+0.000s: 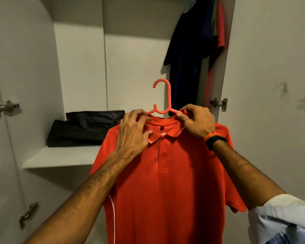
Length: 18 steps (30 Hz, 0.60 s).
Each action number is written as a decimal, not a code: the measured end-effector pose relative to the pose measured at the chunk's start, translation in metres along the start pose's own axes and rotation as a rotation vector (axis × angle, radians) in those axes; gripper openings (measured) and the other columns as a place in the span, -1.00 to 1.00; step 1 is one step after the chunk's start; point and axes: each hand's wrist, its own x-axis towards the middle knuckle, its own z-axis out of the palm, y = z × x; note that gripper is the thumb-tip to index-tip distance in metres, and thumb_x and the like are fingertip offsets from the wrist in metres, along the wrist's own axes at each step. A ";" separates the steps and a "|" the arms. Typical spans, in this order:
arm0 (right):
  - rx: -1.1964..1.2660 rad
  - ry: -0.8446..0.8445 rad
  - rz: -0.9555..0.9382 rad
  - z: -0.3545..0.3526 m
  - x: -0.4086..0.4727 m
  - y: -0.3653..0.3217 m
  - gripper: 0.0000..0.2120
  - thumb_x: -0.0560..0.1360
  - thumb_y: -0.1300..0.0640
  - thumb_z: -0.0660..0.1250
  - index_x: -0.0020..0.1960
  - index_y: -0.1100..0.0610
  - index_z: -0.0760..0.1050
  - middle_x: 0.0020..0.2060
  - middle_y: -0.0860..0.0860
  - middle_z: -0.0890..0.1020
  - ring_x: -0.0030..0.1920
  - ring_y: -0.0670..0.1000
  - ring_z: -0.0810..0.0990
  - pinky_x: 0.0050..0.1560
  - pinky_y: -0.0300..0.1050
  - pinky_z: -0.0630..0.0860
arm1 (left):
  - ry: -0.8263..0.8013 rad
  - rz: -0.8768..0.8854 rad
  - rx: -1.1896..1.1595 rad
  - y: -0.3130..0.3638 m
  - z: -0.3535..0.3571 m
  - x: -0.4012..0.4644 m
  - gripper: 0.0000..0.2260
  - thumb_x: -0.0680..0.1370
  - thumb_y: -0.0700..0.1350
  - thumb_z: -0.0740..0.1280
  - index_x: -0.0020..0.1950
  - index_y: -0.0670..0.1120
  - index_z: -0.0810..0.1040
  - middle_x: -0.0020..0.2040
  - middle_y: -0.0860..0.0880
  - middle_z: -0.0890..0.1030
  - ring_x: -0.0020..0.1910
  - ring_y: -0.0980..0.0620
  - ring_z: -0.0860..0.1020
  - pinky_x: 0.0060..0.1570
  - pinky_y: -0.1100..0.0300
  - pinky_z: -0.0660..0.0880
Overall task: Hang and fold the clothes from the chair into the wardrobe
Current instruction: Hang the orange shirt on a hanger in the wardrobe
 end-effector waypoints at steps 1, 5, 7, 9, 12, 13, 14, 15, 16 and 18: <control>-0.008 0.021 -0.011 0.004 0.023 0.000 -0.75 0.49 -0.16 0.37 0.06 -0.03 0.63 -0.22 -0.11 0.61 -0.13 0.00 0.59 -0.10 -0.07 0.50 | -0.035 0.075 0.015 -0.008 0.012 0.019 -0.64 0.39 -0.06 0.50 0.16 -0.05 0.61 0.22 -0.03 0.55 0.20 -0.11 0.46 0.17 -0.11 0.45; -0.035 0.060 -0.016 0.022 0.103 0.006 -0.75 0.49 -0.15 0.37 0.05 -0.01 0.62 -0.24 -0.10 0.57 -0.12 0.03 0.57 -0.13 -0.10 0.39 | -0.266 0.191 0.220 -0.027 0.048 0.086 -0.61 0.52 0.07 0.35 0.33 0.02 0.50 0.31 0.07 0.51 0.34 -0.02 0.32 0.25 0.05 0.29; -0.053 0.085 -0.035 0.030 0.146 0.011 -0.76 0.49 -0.15 0.37 0.03 -0.01 0.61 -0.25 -0.08 0.57 -0.10 0.07 0.59 -0.12 -0.09 0.40 | -0.266 0.167 0.265 -0.040 0.068 0.124 -0.59 0.54 0.09 0.32 0.37 0.05 0.44 0.34 0.07 0.48 0.38 0.00 0.28 0.28 0.07 0.24; -0.084 0.108 -0.056 0.038 0.188 0.013 -0.77 0.49 -0.14 0.38 0.02 0.00 0.61 -0.23 -0.06 0.61 -0.09 0.08 0.60 -0.11 -0.07 0.43 | -0.259 0.157 0.271 -0.053 0.085 0.164 -0.59 0.55 0.08 0.32 0.38 0.05 0.42 0.34 0.06 0.48 0.39 0.00 0.28 0.31 0.06 0.25; -0.123 0.145 -0.083 0.052 0.244 0.014 -0.77 0.49 -0.12 0.39 0.05 -0.02 0.61 -0.12 -0.04 0.67 -0.02 0.09 0.61 -0.03 -0.02 0.48 | -0.249 0.150 0.235 -0.078 0.108 0.215 -0.58 0.53 0.07 0.35 0.37 0.05 0.43 0.33 0.05 0.49 0.39 0.00 0.28 0.34 0.02 0.27; -0.137 0.155 -0.093 0.053 0.257 0.013 -0.77 0.49 -0.12 0.40 0.07 -0.03 0.61 -0.08 -0.04 0.67 0.01 0.09 0.61 -0.01 -0.02 0.48 | -0.250 0.146 0.213 -0.083 0.113 0.228 -0.57 0.53 0.07 0.36 0.37 0.05 0.43 0.34 0.05 0.49 0.40 0.00 0.28 0.35 0.01 0.27; -0.154 0.165 -0.101 0.054 0.271 0.012 -0.78 0.49 -0.11 0.40 0.07 -0.04 0.60 -0.06 -0.04 0.68 0.03 0.09 0.61 -0.01 -0.02 0.46 | -0.239 0.149 0.190 -0.090 0.118 0.243 -0.56 0.52 0.07 0.37 0.38 0.05 0.43 0.35 0.05 0.47 0.40 0.00 0.27 0.36 0.01 0.27; -0.166 0.177 -0.113 0.057 0.285 0.011 -0.78 0.49 -0.11 0.40 0.08 -0.05 0.60 -0.05 -0.05 0.68 0.04 0.09 0.61 -0.02 -0.03 0.45 | -0.195 0.154 0.164 -0.099 0.126 0.254 -0.55 0.51 0.07 0.38 0.38 0.05 0.43 0.37 0.05 0.45 0.40 -0.01 0.26 0.37 0.02 0.27; -0.188 0.201 -0.123 0.062 0.305 0.009 -0.78 0.48 -0.10 0.40 0.08 -0.05 0.61 -0.04 -0.05 0.68 0.05 0.09 0.61 -0.02 -0.04 0.44 | -0.121 0.174 0.147 -0.111 0.137 0.270 -0.51 0.49 0.07 0.40 0.40 0.04 0.41 0.39 0.04 0.40 0.41 -0.02 0.24 0.38 0.02 0.26; -0.221 0.239 -0.128 0.065 0.332 0.006 -0.79 0.47 -0.08 0.41 0.07 -0.06 0.60 -0.05 -0.05 0.68 0.05 0.10 0.61 -0.02 -0.04 0.46 | 0.018 0.168 0.108 -0.128 0.153 0.292 -0.37 0.43 0.05 0.46 0.45 0.00 0.34 0.45 -0.04 0.30 0.42 -0.08 0.21 0.42 0.00 0.26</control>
